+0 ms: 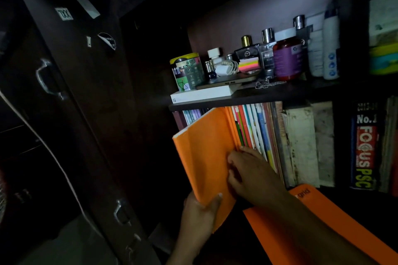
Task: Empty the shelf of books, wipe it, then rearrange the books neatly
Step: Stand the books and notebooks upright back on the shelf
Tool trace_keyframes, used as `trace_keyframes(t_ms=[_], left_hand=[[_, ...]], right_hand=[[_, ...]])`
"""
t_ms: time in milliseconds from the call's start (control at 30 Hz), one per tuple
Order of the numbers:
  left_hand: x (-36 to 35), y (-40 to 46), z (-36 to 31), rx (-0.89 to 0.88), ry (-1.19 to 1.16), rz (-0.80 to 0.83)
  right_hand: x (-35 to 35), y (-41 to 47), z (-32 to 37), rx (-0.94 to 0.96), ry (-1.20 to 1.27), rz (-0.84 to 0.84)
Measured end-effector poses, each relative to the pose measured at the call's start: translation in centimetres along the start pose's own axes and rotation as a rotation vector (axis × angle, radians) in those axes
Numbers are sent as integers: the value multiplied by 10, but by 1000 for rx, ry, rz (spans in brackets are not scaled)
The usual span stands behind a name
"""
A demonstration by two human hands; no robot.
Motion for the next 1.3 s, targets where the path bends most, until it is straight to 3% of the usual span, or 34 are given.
trace_keyframes(t_ms=[133,333,433,533,733,867,967,1133,1167,1233,1300], left_hand=[[-11,12,-5,-43,13,-14],[-58,37,-17,-178,250,33],[-62,37,-22,-261,293,-32],[-48,18,-36,-423,267,-153],[-56,22,-45,-681,458,-113],[-64,60,-34,-419,230,-70],[-77,56,-30,-377,277,-18],[-76,44,-34,-517,312,-101],[-73,47,-31,-494,263,-93],[-80,53,-27,-450,381,-31],[-82,58,-16,-372,475,10]], right_hand=[[2,1,-2,-48,31,-23],[4,3,-4,-35,89,-58],[17,1,-6,-38,133,-135],[28,-1,-6,-43,190,-193],[10,-2,-19,-178,188,-117],[-1,0,-12,-119,208,-31],[-3,0,-12,-79,253,-2],[-7,1,-12,-36,280,28],[-9,1,-12,-45,278,45],[-7,0,-14,-72,268,77],[12,4,-16,-68,197,6]])
Point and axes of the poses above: each hand's wrist, its own y-axis towards the middle knuckle, its own x-axis out of the back of the hand, z = x × y, the point moved 8 cm from there along y, towards the middle knuckle, and after that the axes turned 15 degrees about -y, right-handed, at the moved point
